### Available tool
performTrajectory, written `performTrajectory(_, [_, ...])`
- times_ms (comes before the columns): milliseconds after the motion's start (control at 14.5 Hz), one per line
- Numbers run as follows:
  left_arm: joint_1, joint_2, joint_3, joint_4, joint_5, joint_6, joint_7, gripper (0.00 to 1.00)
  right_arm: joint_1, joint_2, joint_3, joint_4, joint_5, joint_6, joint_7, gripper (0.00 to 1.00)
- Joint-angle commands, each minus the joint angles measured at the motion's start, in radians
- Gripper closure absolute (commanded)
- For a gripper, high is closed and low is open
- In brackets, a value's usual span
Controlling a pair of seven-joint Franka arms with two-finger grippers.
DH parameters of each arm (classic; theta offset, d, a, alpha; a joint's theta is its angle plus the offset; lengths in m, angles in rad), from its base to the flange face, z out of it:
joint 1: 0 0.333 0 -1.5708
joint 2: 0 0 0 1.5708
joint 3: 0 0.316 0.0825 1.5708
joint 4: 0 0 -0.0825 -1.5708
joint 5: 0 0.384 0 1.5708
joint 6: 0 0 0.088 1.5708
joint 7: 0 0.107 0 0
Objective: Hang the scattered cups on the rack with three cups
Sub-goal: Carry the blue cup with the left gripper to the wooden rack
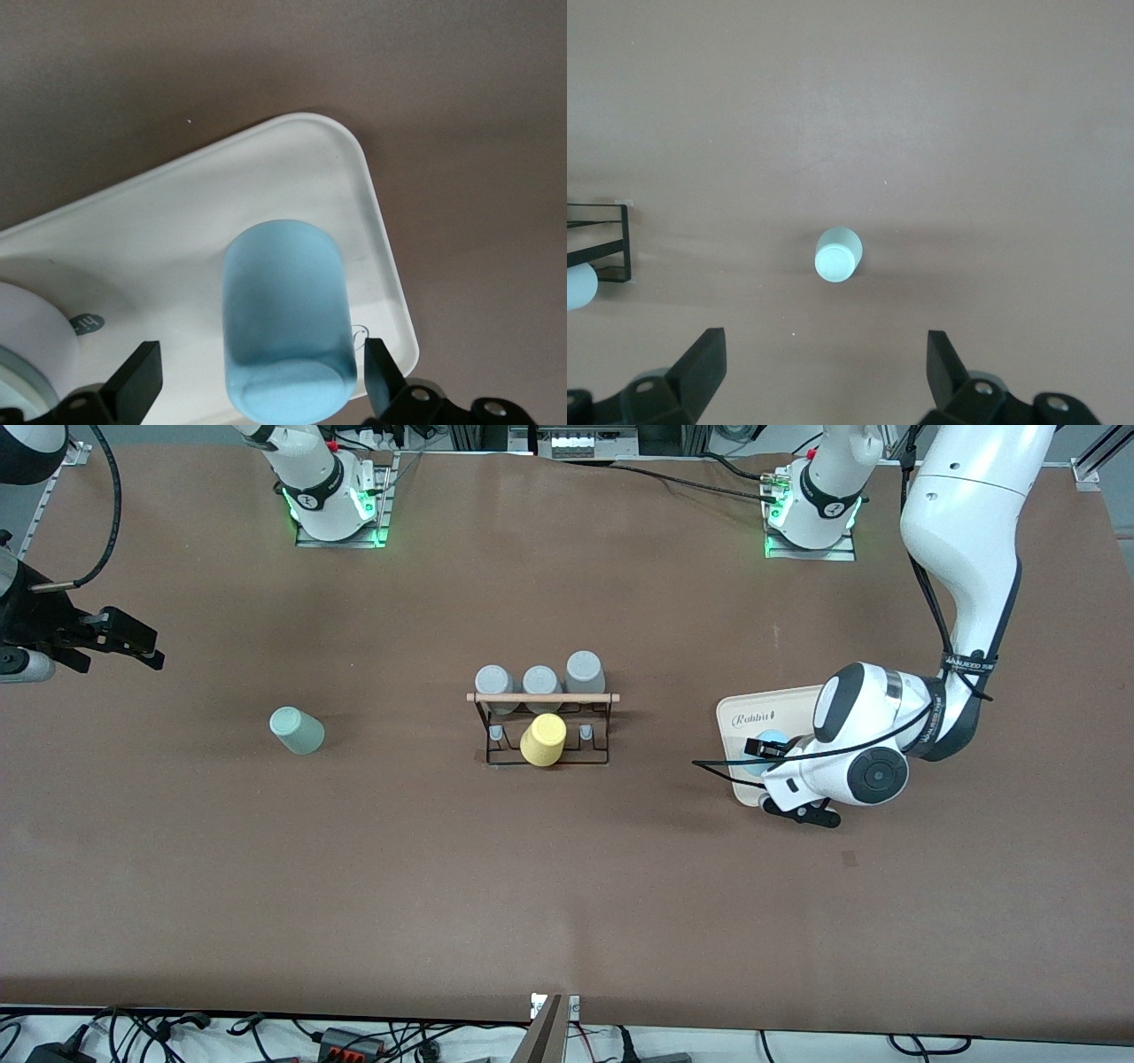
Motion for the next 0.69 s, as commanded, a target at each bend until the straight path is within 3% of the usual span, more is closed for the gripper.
performTrajectory(0, [-0.001, -0.01, -0.002, -0.026, 0.01, 0.019, -0.001, 0.0, -0.011, -0.013, 0.008, -0.003, 0.011, -0.02, -0.004, 0.0])
performTrajectory(138, [-0.004, -0.01, -0.002, -0.026, 0.01, 0.02, -0.002, 0.02, -0.014, -0.01, 0.008, -0.003, 0.011, -0.021, -0.004, 0.0])
performTrajectory(208, [-0.006, -0.01, -0.003, -0.034, 0.009, 0.021, -0.004, 0.08, -0.014, -0.005, 0.008, -0.003, 0.011, -0.02, -0.004, 0.0])
performTrajectory(346, [0.002, -0.01, -0.005, -0.04, -0.002, 0.021, -0.005, 0.33, -0.011, 0.022, 0.008, -0.002, 0.008, -0.015, -0.004, 0.0])
performTrajectory(623, [-0.001, -0.013, -0.008, -0.039, -0.005, 0.021, -0.005, 0.7, -0.006, 0.076, 0.013, -0.003, 0.007, -0.024, -0.004, 0.0])
